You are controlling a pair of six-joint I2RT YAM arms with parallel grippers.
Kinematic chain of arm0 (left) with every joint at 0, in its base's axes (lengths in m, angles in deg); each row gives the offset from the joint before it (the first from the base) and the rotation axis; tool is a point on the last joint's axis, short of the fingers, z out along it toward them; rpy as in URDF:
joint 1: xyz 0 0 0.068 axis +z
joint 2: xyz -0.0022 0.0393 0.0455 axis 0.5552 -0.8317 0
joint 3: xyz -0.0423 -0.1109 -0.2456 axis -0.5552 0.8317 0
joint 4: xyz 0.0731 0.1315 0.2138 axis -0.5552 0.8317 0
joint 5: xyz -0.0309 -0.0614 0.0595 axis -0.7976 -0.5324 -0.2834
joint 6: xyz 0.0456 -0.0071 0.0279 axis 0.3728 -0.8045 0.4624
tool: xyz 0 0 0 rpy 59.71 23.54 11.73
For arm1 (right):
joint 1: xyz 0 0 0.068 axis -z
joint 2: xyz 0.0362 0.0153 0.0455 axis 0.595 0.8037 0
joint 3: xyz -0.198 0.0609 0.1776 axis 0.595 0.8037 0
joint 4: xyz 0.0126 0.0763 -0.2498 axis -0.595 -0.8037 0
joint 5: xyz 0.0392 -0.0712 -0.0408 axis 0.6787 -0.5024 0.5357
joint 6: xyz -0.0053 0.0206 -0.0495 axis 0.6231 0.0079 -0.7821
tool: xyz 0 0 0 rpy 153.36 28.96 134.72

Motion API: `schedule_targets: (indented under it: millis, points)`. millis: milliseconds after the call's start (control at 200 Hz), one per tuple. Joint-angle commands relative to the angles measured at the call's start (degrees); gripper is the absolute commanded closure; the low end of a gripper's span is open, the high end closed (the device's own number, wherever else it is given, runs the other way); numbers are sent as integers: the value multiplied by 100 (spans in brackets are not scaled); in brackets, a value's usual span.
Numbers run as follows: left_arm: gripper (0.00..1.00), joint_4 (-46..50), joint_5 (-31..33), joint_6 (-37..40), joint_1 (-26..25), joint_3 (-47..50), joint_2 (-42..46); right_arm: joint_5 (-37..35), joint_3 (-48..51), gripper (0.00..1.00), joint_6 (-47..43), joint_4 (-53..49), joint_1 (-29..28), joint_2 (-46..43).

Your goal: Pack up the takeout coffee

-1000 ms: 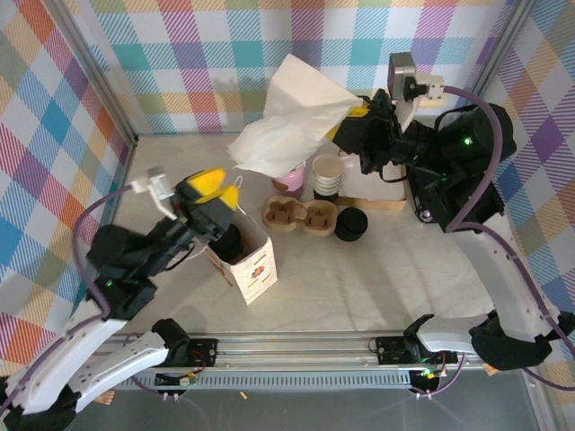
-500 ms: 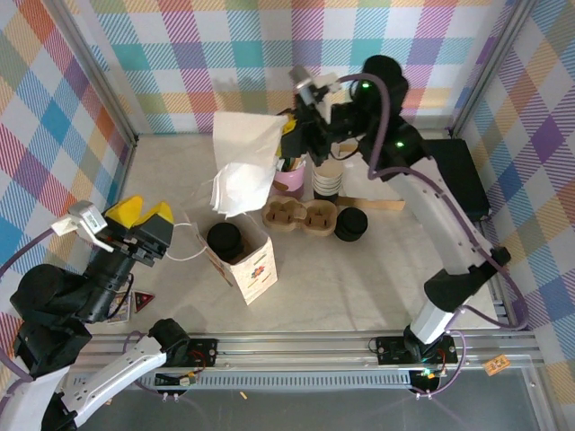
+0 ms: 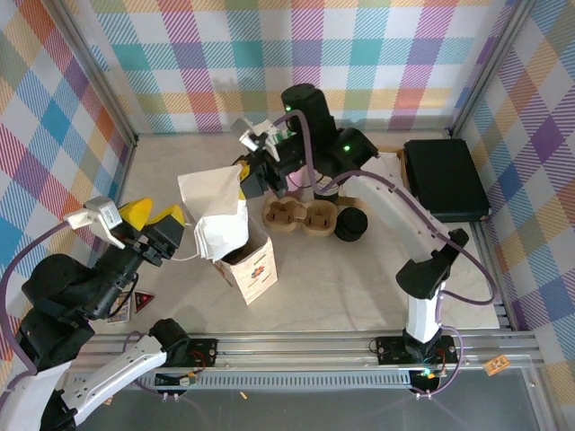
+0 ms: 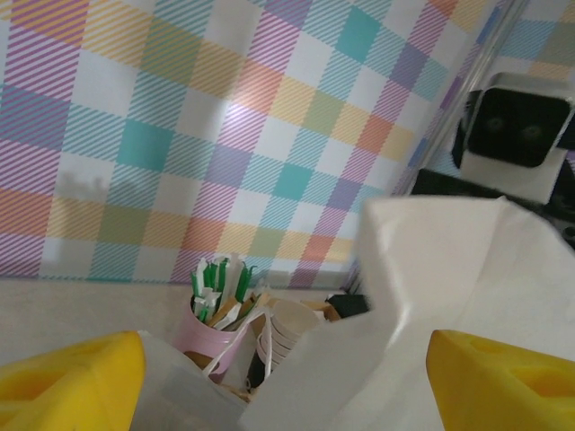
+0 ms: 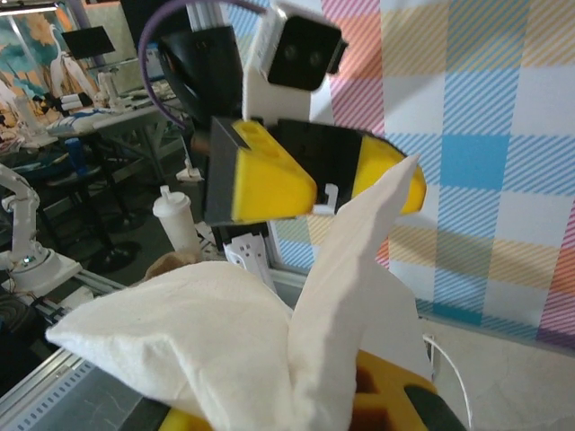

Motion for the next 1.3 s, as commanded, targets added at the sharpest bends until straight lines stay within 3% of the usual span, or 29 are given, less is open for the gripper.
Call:
schedule_targets:
  millis: [0, 655, 1060, 1295]
  points:
    - [19, 34, -150, 38, 47, -144, -17, -235, 55, 100, -641, -384, -15, 46]
    - [18, -14, -151, 272, 43, -149, -166, -1167, 718, 100, -1425, -794, 20, -87]
    - [18, -61, -185, 314, 42, -105, -192, -821, 1067, 100, -1538, -1183, 30, -189]
    - [18, -65, -232, 314, 45, -74, -204, -949, 1407, 94, -1778, -1393, -67, -239]
